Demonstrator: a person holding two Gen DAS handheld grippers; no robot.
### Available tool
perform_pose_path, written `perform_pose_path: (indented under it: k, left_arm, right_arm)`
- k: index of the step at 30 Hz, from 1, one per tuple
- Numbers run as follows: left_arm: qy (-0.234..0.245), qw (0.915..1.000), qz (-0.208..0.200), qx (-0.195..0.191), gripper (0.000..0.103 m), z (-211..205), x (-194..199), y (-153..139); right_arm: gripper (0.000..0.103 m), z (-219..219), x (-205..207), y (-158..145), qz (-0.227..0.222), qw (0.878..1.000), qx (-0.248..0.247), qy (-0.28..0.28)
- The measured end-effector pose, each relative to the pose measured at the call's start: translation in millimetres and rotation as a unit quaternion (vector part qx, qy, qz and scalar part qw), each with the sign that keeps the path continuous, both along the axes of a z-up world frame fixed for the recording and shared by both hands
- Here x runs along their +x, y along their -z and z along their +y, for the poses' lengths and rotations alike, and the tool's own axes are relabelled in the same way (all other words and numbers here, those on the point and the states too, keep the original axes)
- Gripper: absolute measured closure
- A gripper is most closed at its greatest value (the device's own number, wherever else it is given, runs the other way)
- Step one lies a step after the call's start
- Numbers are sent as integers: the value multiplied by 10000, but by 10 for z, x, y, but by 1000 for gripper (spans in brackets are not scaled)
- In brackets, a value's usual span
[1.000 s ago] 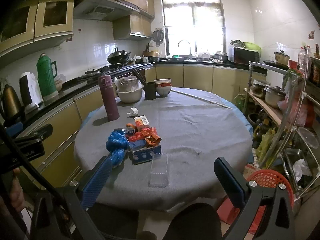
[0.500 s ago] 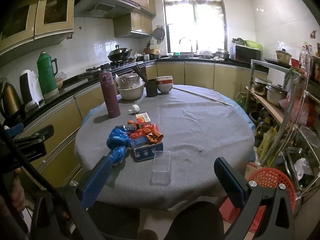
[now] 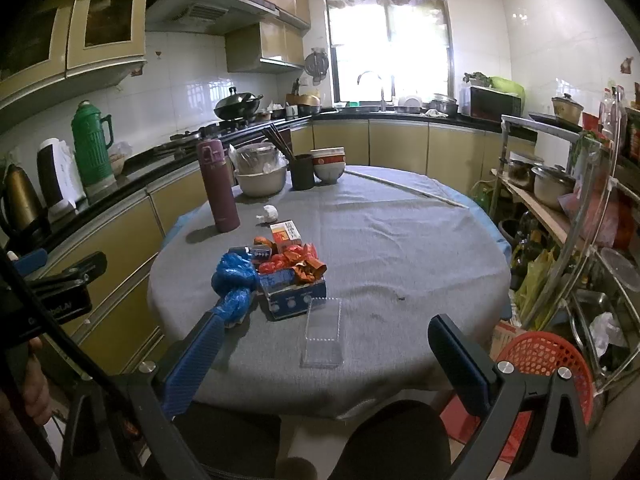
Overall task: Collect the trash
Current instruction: 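Move left tool toward blue plastic bag while right tool approaches clear plastic container, then grasp the blue plastic bag with left tool while right tool grasps clear container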
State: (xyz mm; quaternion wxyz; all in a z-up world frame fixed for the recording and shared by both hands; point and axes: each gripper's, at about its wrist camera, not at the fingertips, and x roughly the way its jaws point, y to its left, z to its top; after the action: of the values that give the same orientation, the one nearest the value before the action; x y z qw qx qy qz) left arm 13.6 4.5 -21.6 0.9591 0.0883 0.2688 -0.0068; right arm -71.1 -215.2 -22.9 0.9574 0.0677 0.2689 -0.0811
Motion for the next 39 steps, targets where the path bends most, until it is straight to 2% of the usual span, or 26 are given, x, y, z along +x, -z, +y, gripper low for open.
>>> perform_pose_path:
  k: [7, 13, 27, 30, 33, 39]
  left_arm:
    - [-40, 9999, 141, 17, 0, 25, 83, 92]
    - [-97, 9994, 321, 42, 0, 38, 189, 206]
    - [-274, 9967, 742, 196, 0, -76, 495, 413]
    - [-156, 9954, 935, 139, 0, -146, 578, 483]
    - [5, 9923, 1233, -92, 0, -191, 700, 595]
    - [386, 9817, 1823, -391, 0, -345, 948, 886]
  right_arm:
    - [0, -9, 85, 64, 159, 9990, 413, -7]
    - [0, -9, 209, 205, 237, 9995, 193, -29]
    - [0, -192, 501, 458, 653, 9970, 388, -156]
    - [0, -259, 556, 509, 685, 9963, 496, -156]
    - [0, -353, 634, 604, 794, 9951, 581, -108]
    - [0, -479, 864, 843, 1048, 9895, 984, -142]
